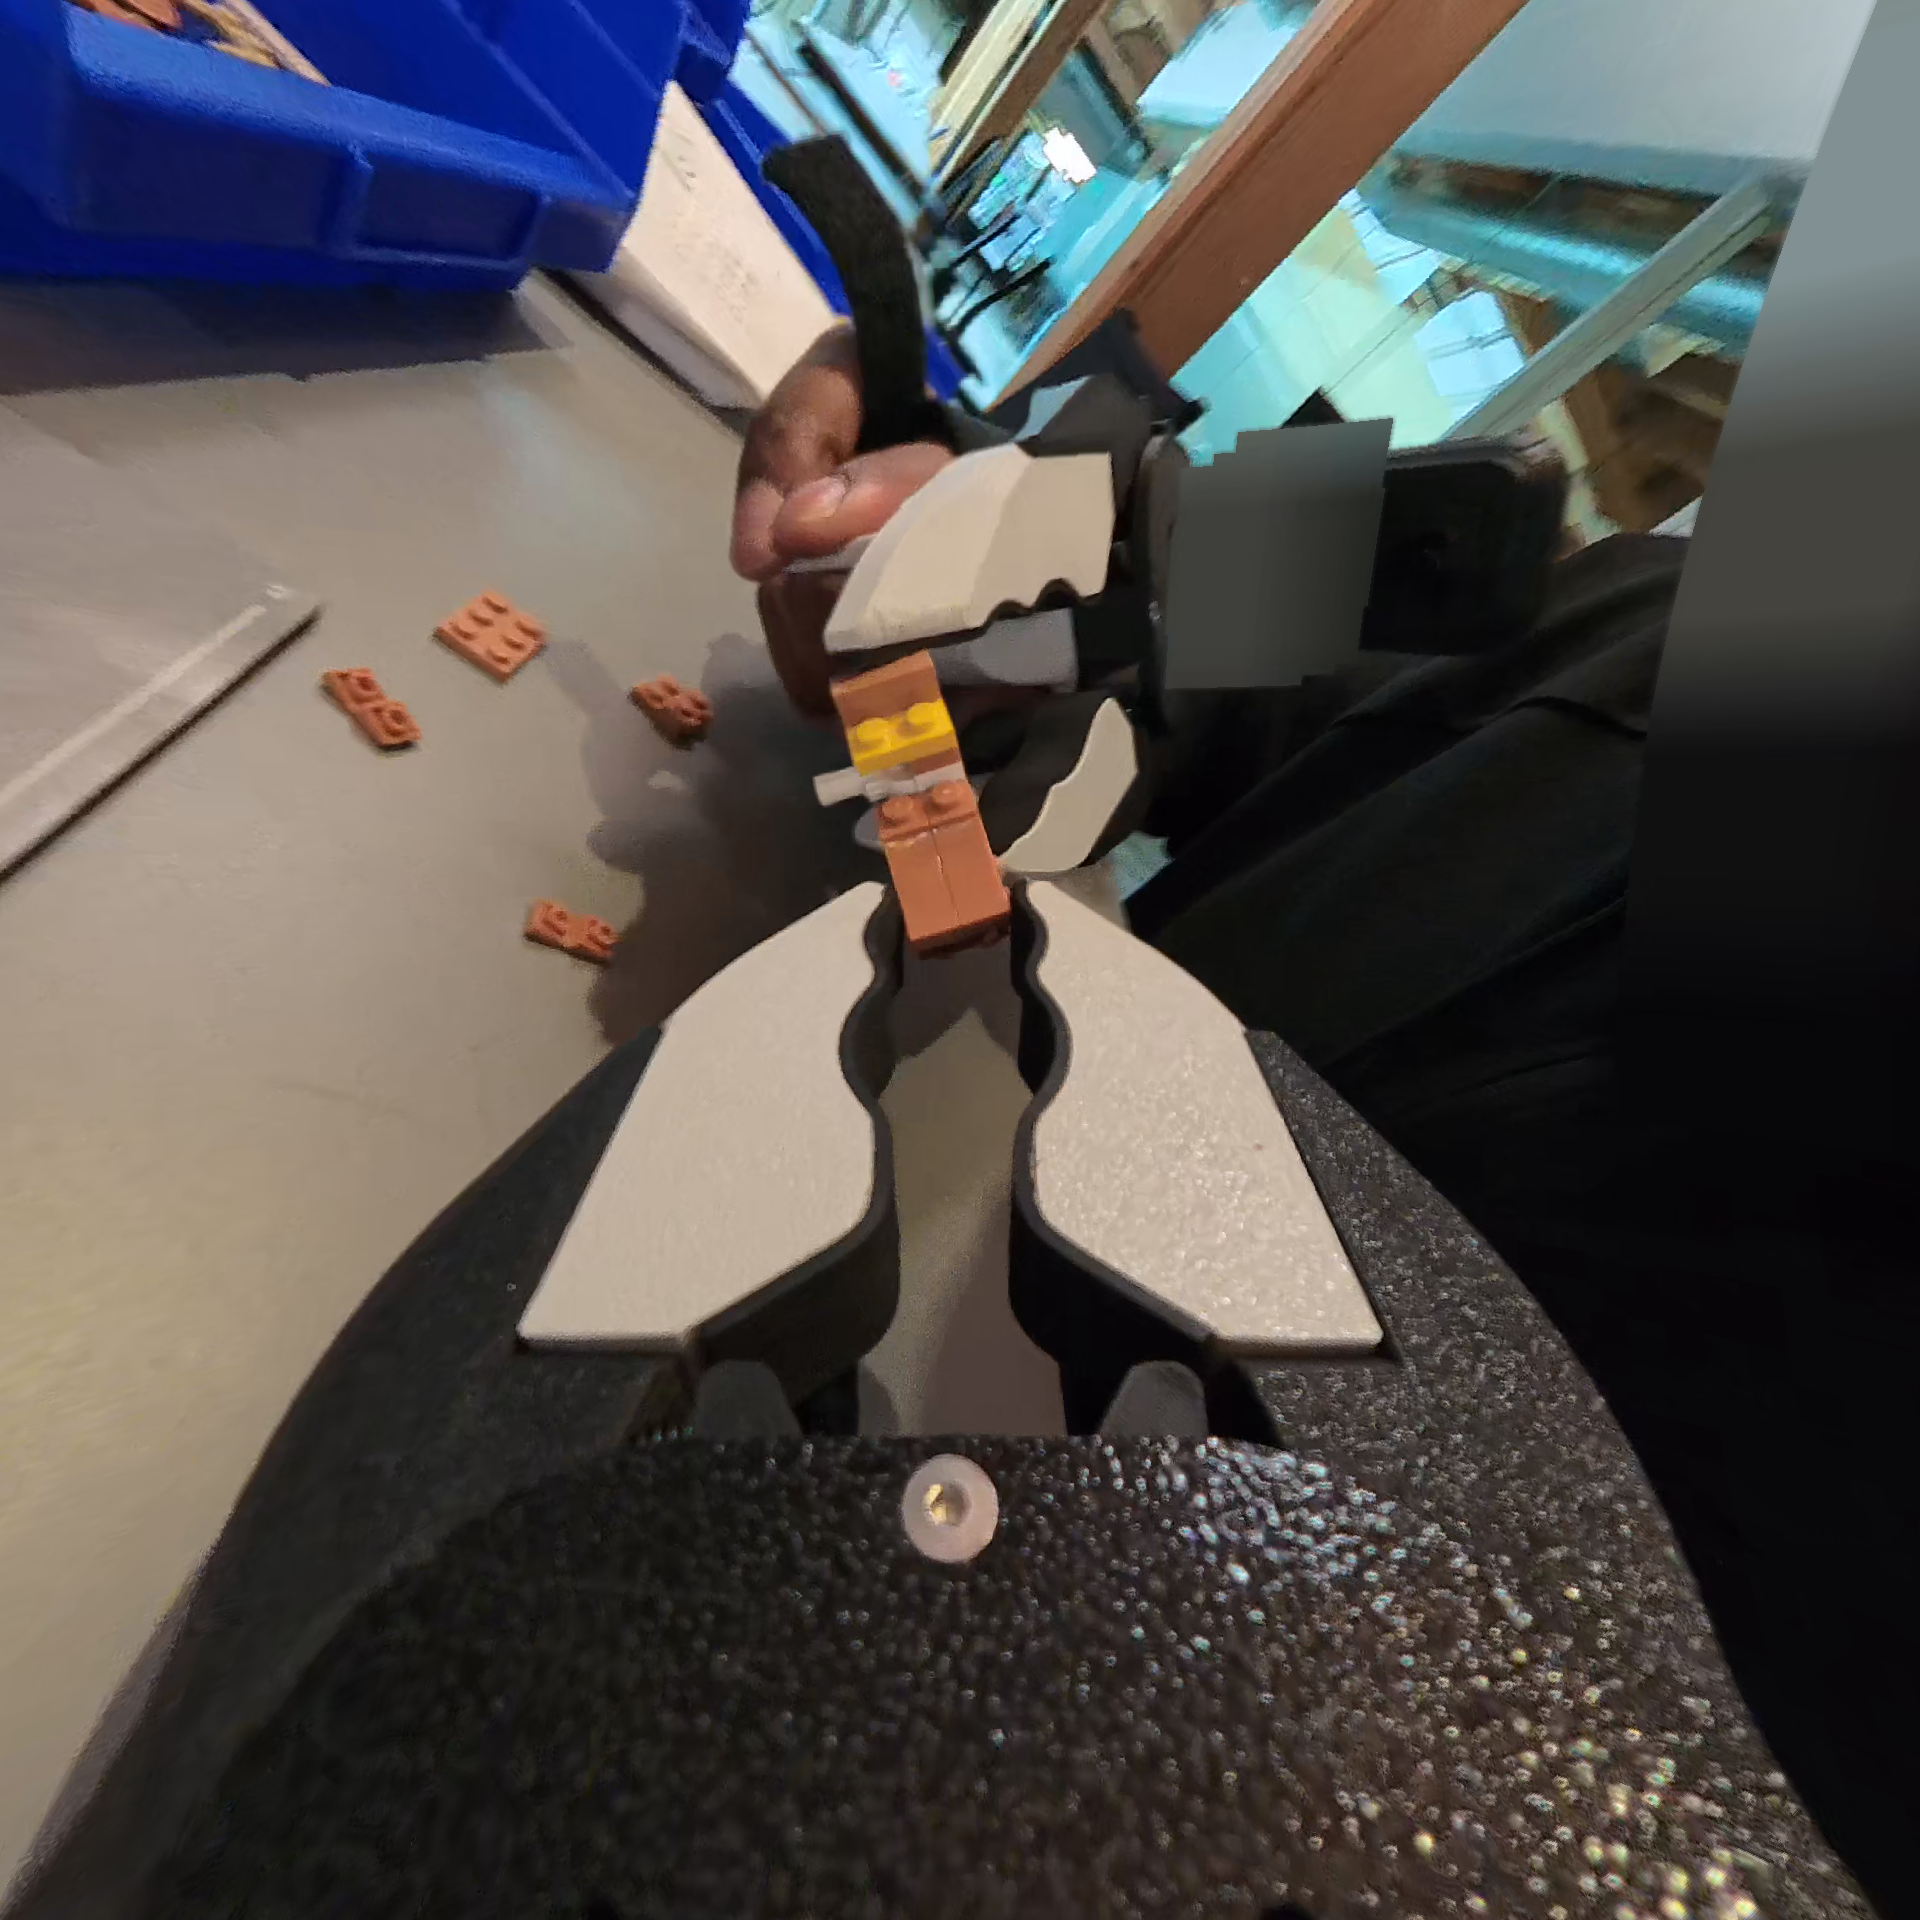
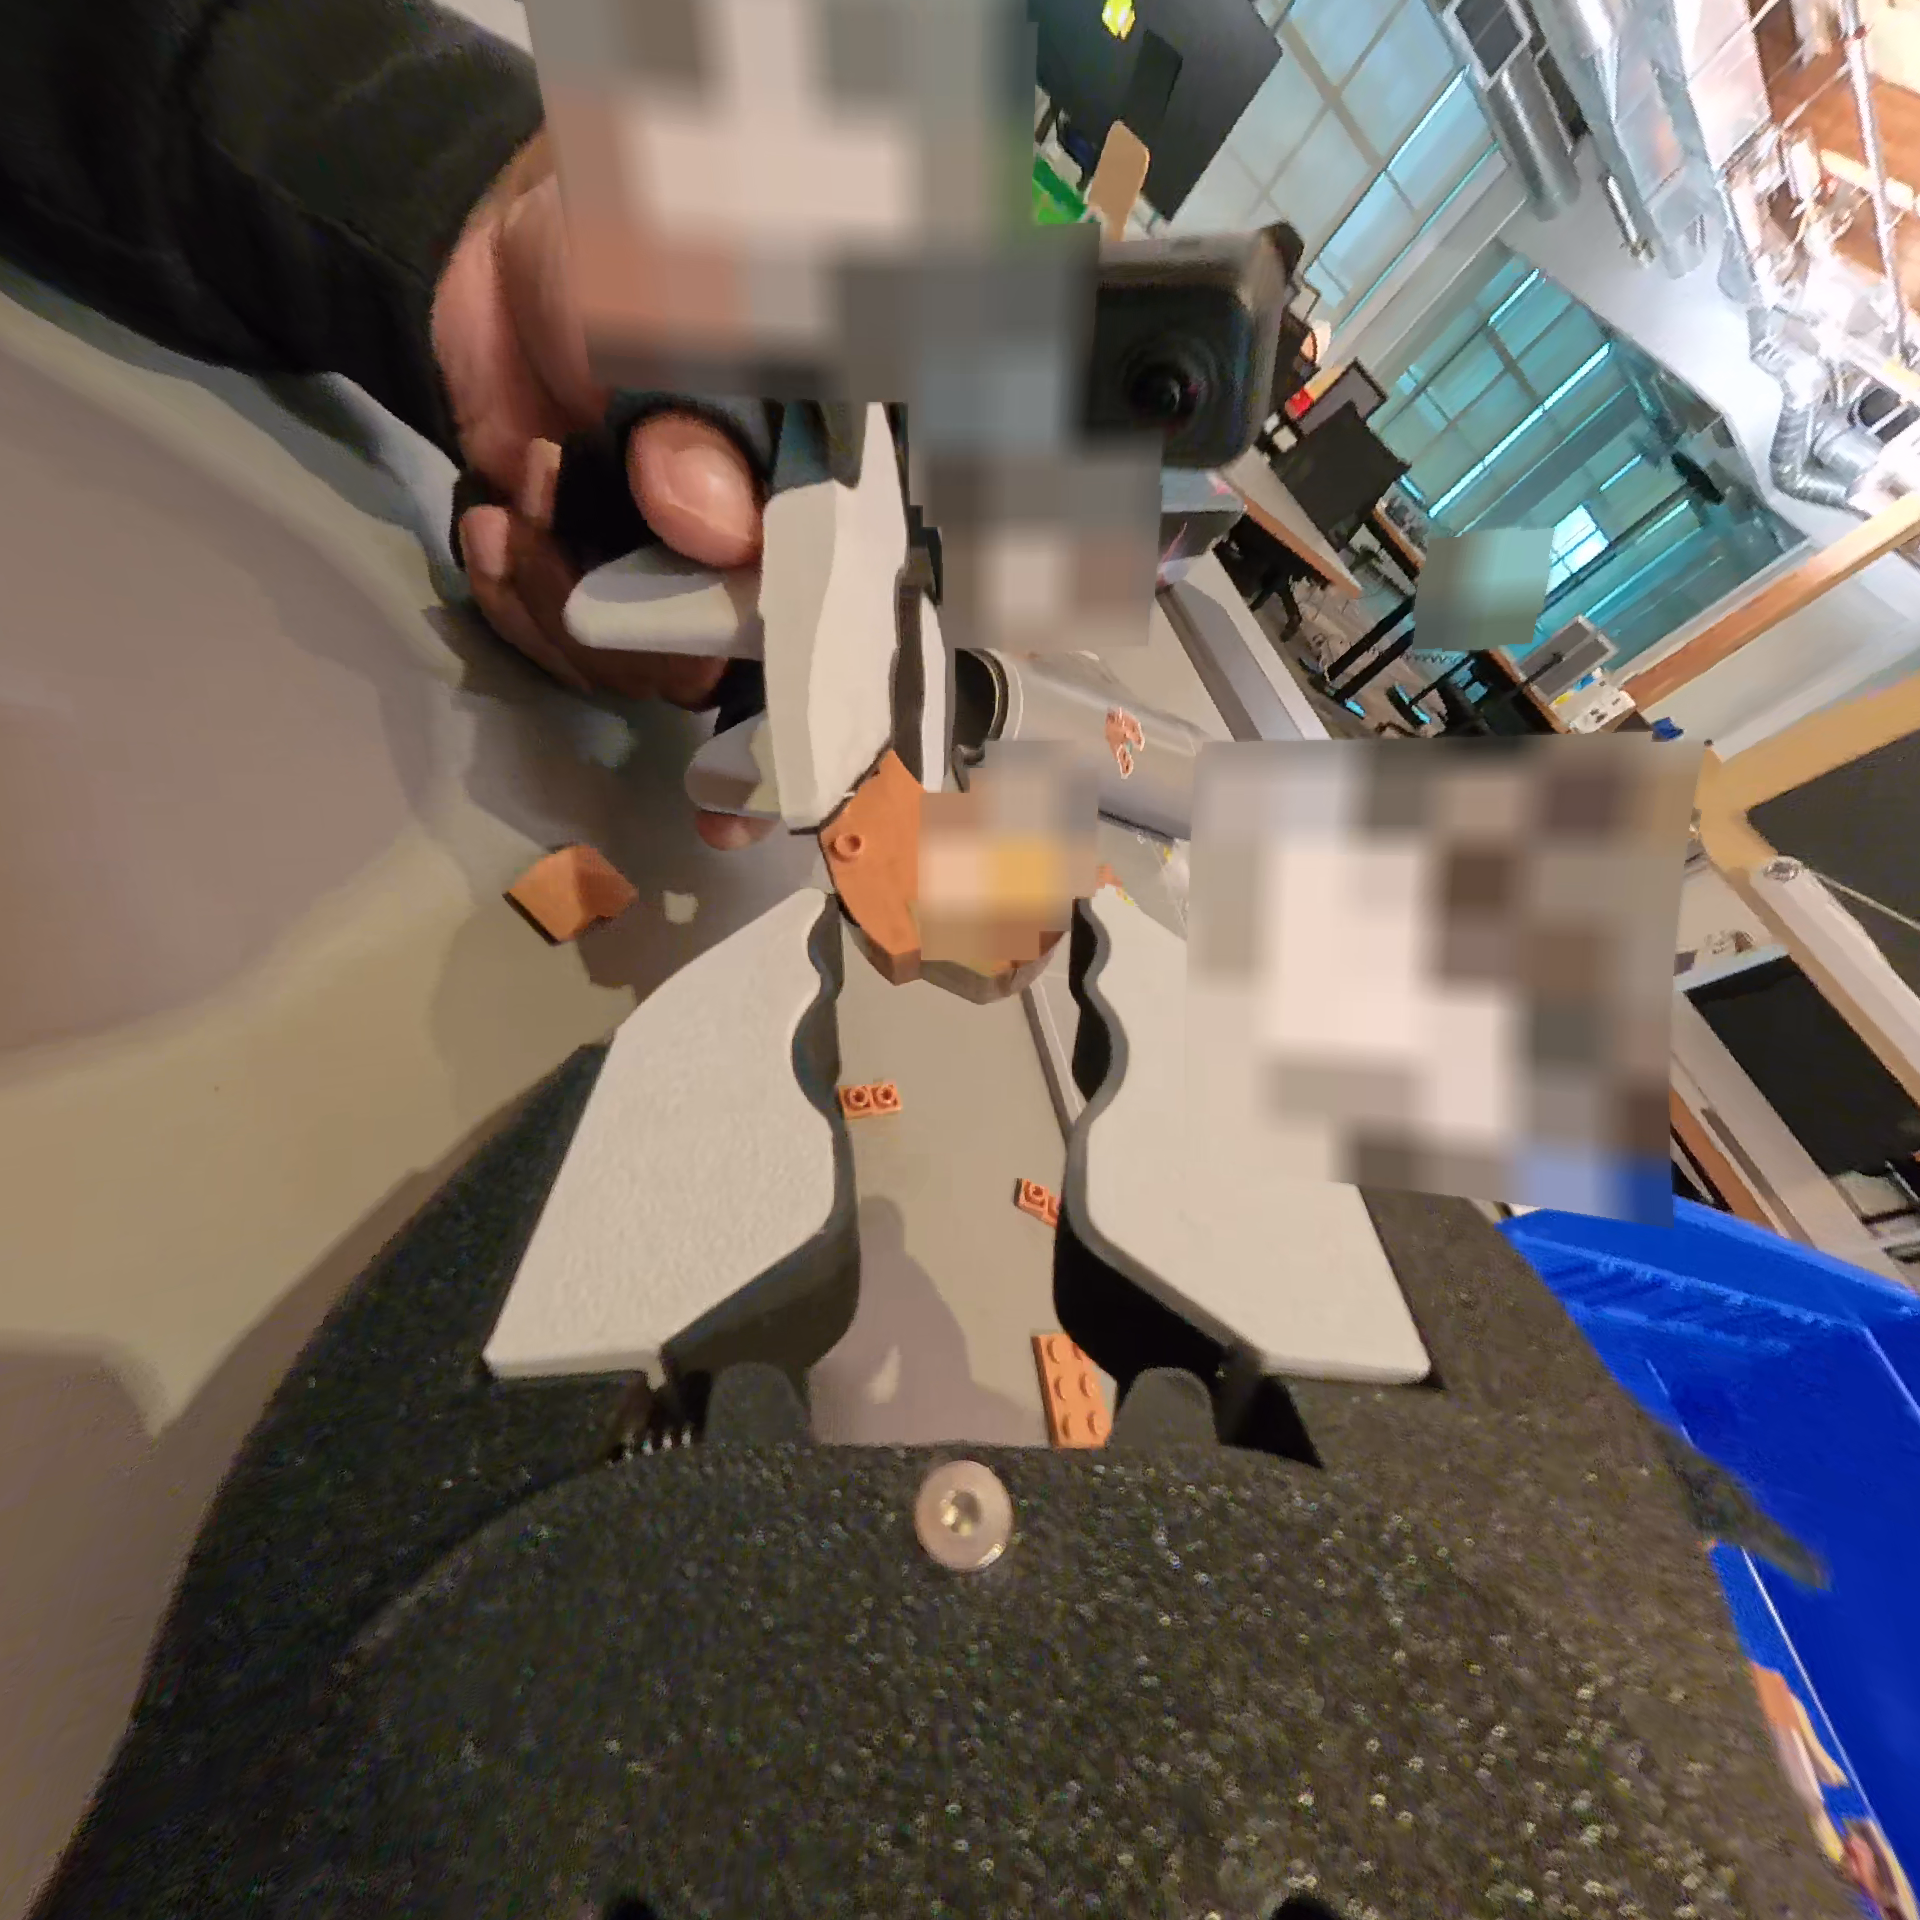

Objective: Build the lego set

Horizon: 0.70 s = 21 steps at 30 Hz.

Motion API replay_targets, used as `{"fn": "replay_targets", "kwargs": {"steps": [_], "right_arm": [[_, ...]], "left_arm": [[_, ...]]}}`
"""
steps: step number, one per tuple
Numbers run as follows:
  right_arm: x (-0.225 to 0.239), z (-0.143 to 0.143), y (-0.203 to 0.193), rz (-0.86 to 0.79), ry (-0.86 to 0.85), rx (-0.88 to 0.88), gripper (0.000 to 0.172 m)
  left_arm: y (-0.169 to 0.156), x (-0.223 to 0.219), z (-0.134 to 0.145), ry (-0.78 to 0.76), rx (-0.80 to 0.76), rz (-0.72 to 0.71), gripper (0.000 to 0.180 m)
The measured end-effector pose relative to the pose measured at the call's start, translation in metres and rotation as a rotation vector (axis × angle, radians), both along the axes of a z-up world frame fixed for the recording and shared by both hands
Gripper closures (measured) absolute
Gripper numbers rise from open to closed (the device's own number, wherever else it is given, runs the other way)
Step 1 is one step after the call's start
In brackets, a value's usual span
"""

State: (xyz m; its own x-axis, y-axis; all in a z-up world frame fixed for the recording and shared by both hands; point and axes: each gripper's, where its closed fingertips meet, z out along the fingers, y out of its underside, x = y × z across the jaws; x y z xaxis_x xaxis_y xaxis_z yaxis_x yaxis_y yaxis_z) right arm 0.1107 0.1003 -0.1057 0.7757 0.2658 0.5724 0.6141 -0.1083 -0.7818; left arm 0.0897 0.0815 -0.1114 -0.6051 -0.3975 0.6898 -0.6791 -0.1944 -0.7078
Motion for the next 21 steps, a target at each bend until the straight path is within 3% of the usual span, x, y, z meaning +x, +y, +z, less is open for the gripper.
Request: {"fn": "replay_targets", "kwargs": {"steps": [3,10,15,21], "right_arm": [[0.004,-0.007,0.000,-0.029,-0.034,-0.033,0.126],[0.012,-0.015,0.000,-0.069,0.083,-0.129,0.120],[0.015,-0.008,0.002,-0.103,0.202,-0.123,0.126],[0.018,-0.007,0.002,-0.136,0.232,-0.125,0.125]], "left_arm": [[0.009,0.001,-0.009,-0.053,0.167,0.019,0.162],[0.048,-0.003,-0.053,-0.104,0.766,0.032,0.162],[0.044,-0.010,-0.064,-0.064,0.801,0.004,0.161],[0.047,-0.014,-0.058,-0.076,0.767,0.032,0.146]]}}
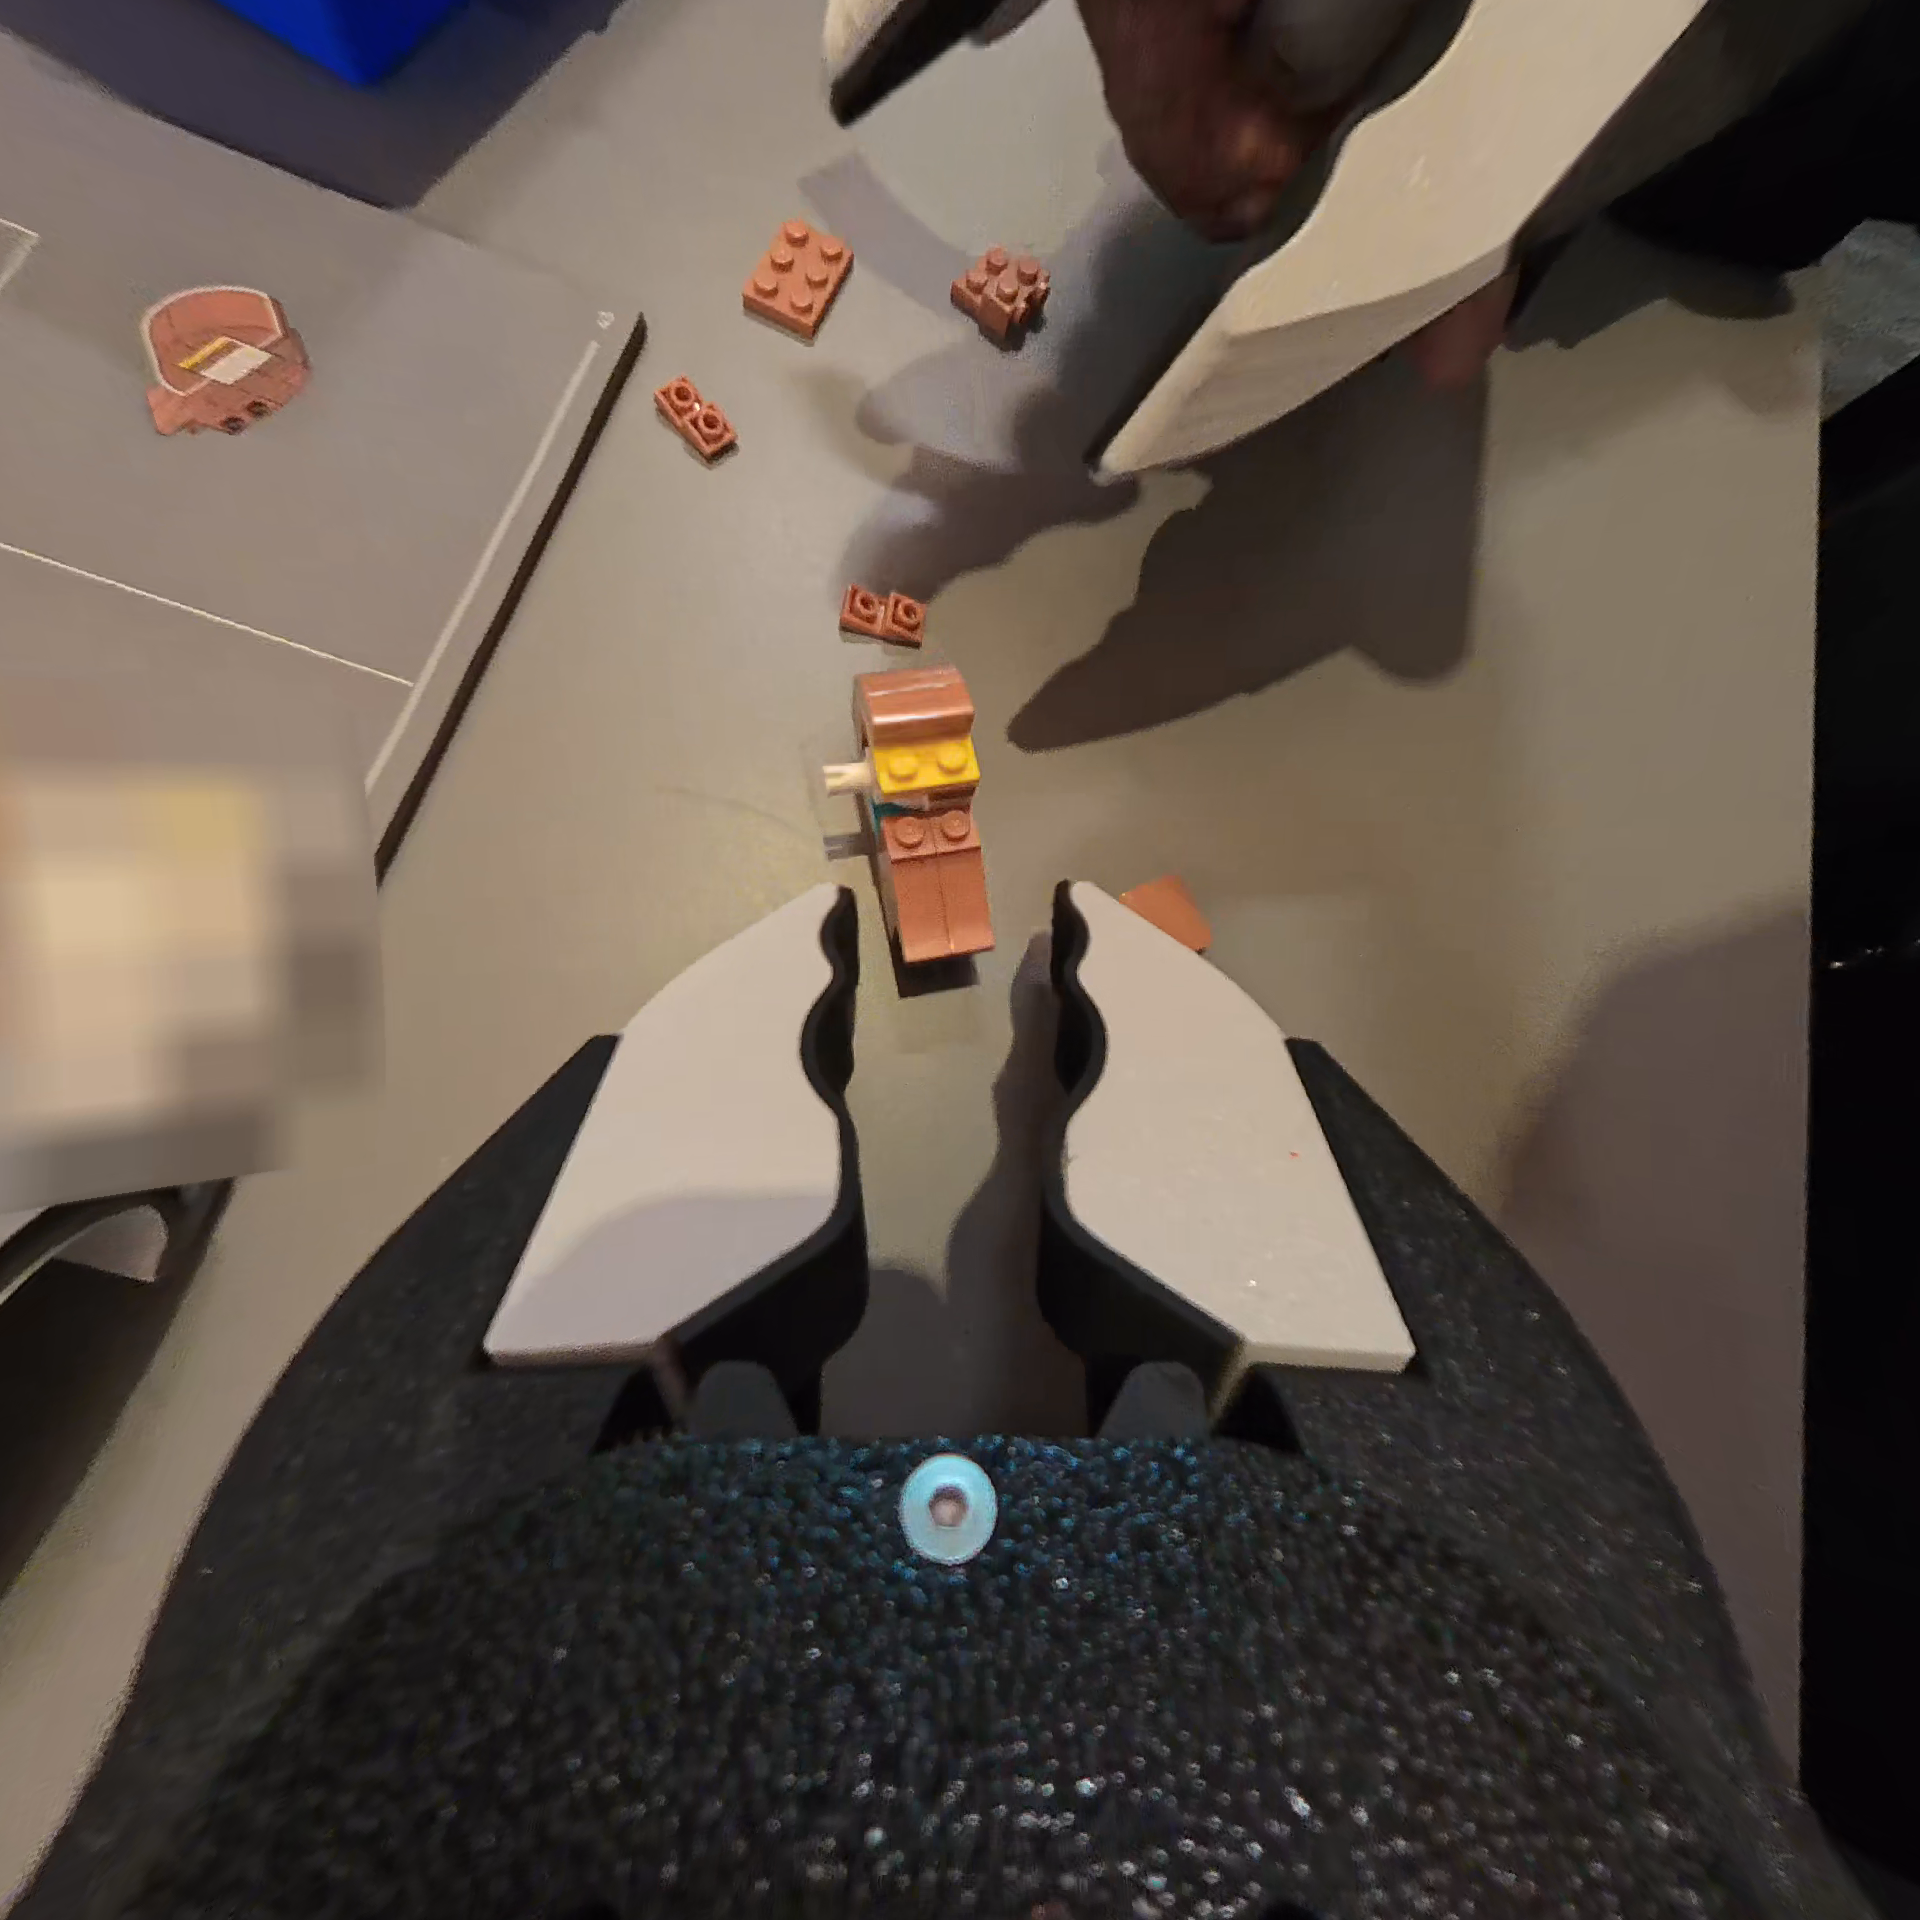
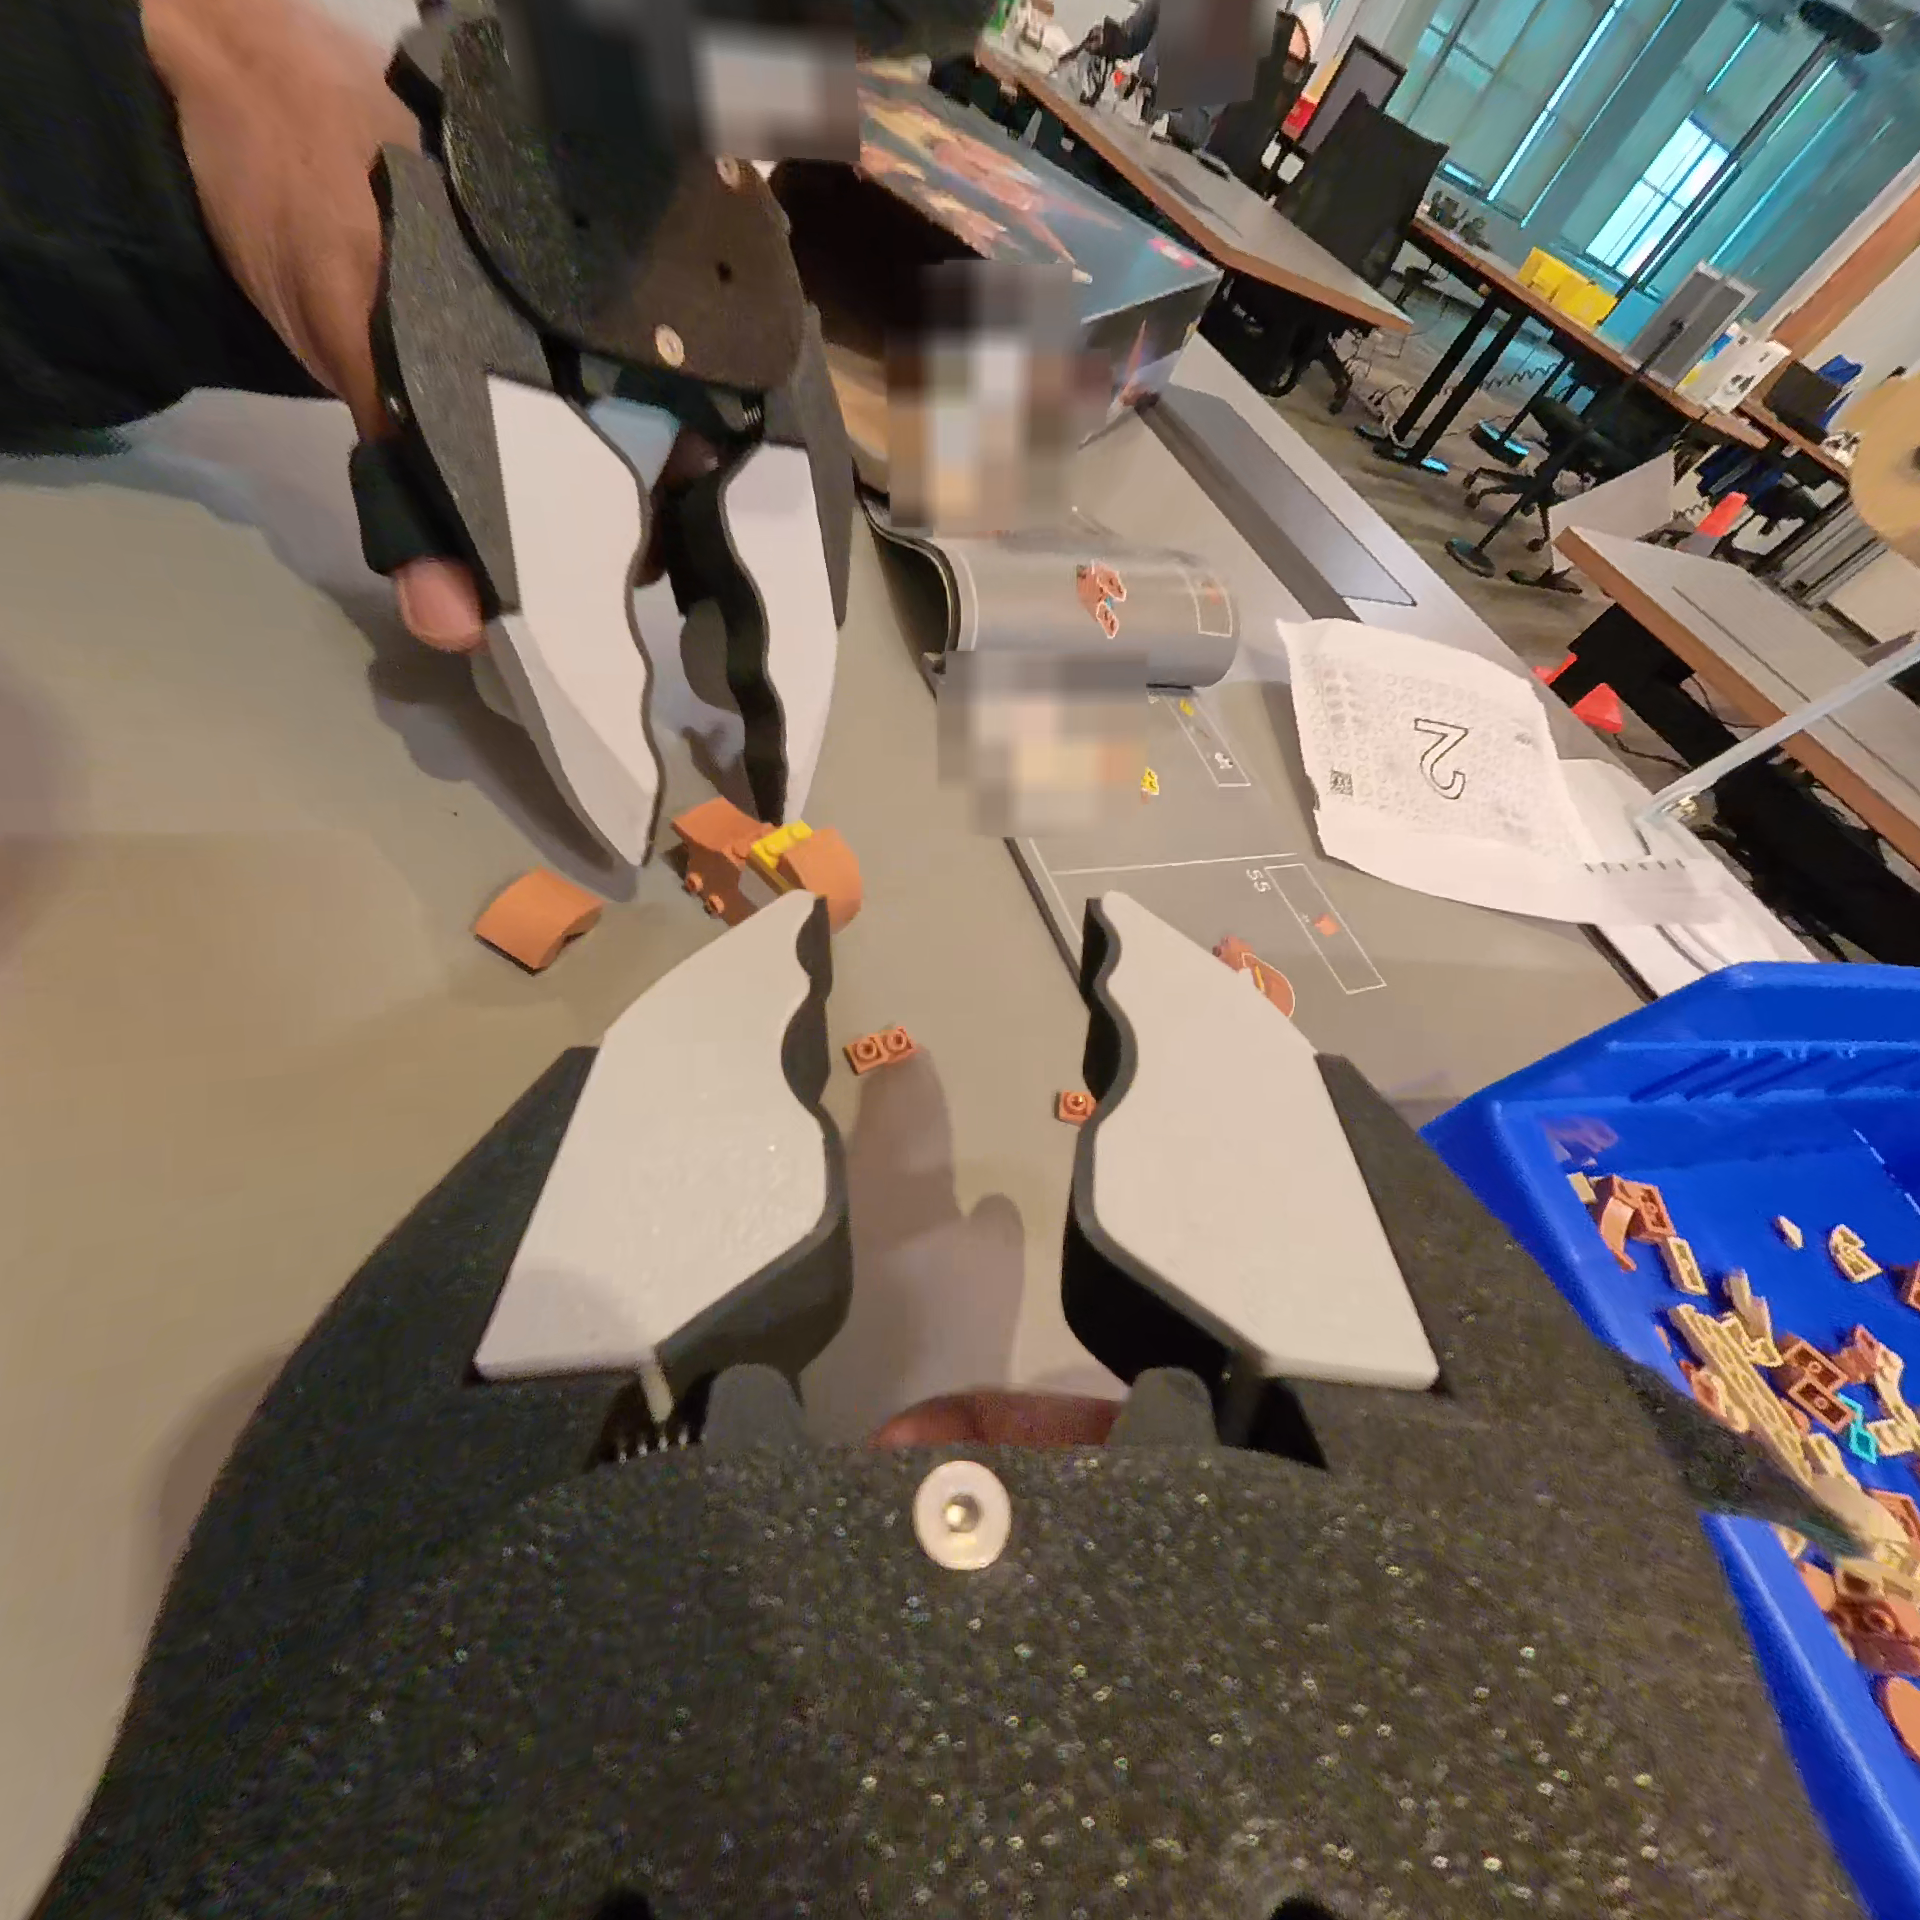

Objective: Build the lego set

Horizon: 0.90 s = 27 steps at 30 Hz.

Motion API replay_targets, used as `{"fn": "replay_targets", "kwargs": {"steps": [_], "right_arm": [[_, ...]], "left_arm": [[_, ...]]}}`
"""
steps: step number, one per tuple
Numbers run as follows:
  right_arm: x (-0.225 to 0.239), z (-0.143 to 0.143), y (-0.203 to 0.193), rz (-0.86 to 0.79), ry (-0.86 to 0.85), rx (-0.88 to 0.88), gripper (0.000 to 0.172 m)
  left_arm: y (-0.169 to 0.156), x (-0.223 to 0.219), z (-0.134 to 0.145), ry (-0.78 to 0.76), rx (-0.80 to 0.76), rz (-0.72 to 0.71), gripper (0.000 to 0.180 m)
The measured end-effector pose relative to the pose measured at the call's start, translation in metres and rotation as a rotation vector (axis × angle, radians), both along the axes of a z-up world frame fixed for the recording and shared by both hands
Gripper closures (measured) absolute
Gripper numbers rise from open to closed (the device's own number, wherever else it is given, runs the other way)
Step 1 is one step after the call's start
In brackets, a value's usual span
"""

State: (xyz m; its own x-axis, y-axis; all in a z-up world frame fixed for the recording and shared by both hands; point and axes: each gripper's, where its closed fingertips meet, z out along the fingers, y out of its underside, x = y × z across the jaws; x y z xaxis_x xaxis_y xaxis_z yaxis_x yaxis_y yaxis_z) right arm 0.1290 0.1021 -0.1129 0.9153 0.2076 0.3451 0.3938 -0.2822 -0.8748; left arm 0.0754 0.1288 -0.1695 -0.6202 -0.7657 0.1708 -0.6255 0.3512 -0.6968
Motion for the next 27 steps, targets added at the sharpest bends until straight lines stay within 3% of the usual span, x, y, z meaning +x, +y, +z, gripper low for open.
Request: {"fn": "replay_targets", "kwargs": {"steps": [5,9,14,23,27], "right_arm": [[0.000,-0.006,0.000,-0.032,-0.045,-0.031,0.130],[0.003,-0.006,-0.002,-0.055,-0.069,-0.031,0.133],[0.003,-0.008,-0.002,-0.059,-0.082,-0.031,0.135],[-0.009,-0.007,-0.008,-0.017,-0.157,-0.024,0.135],[-0.010,-0.010,-0.011,-0.001,-0.148,-0.034,0.135]], "left_arm": [[0.014,-0.005,0.016,-0.057,-0.004,0.130,0.138],[0.016,-0.026,0.033,-0.139,0.102,0.319,0.153],[-0.035,-0.044,0.027,-0.120,0.118,0.292,0.157],[-0.035,-0.020,-0.004,-0.018,0.228,0.372,0.142],[-0.038,-0.022,-0.010,0.018,0.236,0.342,0.158]]}}
